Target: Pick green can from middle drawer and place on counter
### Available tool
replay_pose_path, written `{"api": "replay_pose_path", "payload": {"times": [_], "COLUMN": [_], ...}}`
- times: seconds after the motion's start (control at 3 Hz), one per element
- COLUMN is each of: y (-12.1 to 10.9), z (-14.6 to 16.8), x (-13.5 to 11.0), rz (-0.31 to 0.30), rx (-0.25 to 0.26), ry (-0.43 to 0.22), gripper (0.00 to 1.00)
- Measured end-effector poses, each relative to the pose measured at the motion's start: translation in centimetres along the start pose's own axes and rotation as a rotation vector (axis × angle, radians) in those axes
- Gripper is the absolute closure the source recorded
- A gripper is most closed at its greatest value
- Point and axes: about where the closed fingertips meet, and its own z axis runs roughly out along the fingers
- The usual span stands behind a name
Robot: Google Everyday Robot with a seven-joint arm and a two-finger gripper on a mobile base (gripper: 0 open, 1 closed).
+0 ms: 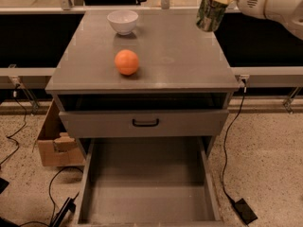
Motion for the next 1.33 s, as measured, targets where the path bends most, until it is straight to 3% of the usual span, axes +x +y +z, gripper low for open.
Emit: {"api": "replay_pose_path", "payload": {"times": [0.33, 0.67, 1.33], "y": [-3.4, -4.9, -8.5], "z": [3.7, 7.8, 11.9], "x": [0.4, 2.9, 12.4], "rz": [0.017, 0.001, 0.019], "rx": [0.025, 0.041, 0.093], "ry": [-0.047, 0.007, 0.235], "gripper": [1.0, 1.0, 1.0]}}
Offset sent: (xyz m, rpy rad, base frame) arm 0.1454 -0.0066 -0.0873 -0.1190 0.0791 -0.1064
